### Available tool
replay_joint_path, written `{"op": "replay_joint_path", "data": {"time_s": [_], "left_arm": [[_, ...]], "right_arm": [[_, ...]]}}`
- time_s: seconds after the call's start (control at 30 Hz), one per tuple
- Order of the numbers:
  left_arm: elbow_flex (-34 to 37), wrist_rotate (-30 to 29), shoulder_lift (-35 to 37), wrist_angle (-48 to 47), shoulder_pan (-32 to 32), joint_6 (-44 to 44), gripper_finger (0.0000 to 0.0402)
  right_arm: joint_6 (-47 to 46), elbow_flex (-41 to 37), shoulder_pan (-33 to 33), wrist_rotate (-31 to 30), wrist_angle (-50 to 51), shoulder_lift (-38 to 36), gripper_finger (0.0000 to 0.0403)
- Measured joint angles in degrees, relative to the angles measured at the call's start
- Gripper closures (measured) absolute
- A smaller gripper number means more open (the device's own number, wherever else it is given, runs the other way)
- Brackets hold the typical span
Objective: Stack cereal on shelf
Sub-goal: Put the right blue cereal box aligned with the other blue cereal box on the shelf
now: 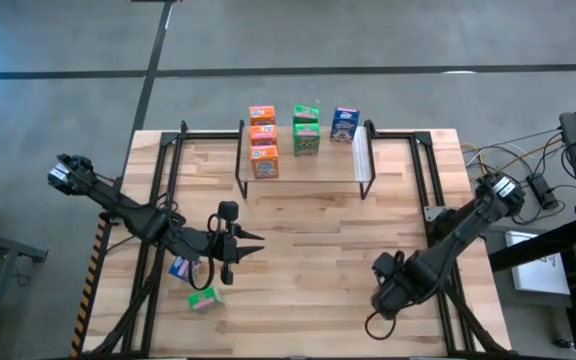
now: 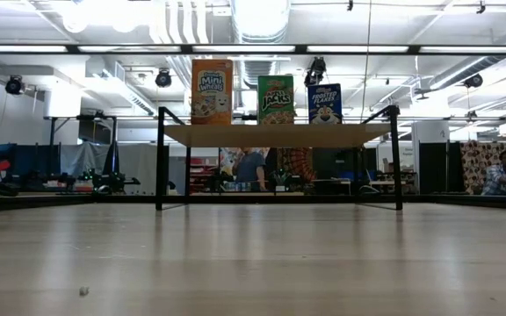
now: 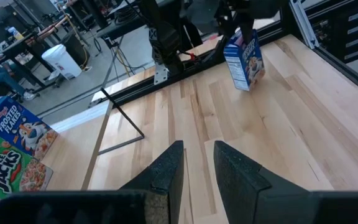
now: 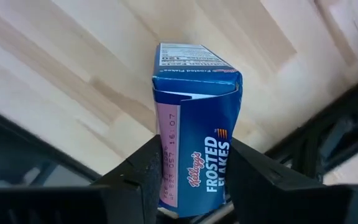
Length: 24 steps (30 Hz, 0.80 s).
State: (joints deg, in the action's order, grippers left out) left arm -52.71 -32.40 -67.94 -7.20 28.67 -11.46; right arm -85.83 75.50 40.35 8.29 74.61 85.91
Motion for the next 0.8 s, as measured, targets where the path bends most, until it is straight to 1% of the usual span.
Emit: {"op": "replay_joint_path", "data": {"time_s": [0.13, 0.33, 0.6, 0.8], "left_arm": [[0.0, 0.0, 0.0, 0.3, 0.0, 0.0, 0.0329], [0.0, 0.0, 0.0, 0.3, 0.0, 0.0, 0.0329], [0.0, 0.0, 0.0, 0.4, 0.0, 0.0, 0.0329], [0.0, 0.0, -0.1, 0.5, 0.0, 0.0, 0.0329]], "right_arm": [[3.8, 3.3, -2.6, -5.0, -0.1, -0.5, 0.0261], [14.1, 9.0, -8.4, -11.1, -0.3, -0.6, 0.0266], [30.6, 16.0, -18.0, -11.7, -2.3, -0.6, 0.0267], [44.0, 20.6, -24.4, -13.9, -2.9, -0.6, 0.0268]]}}
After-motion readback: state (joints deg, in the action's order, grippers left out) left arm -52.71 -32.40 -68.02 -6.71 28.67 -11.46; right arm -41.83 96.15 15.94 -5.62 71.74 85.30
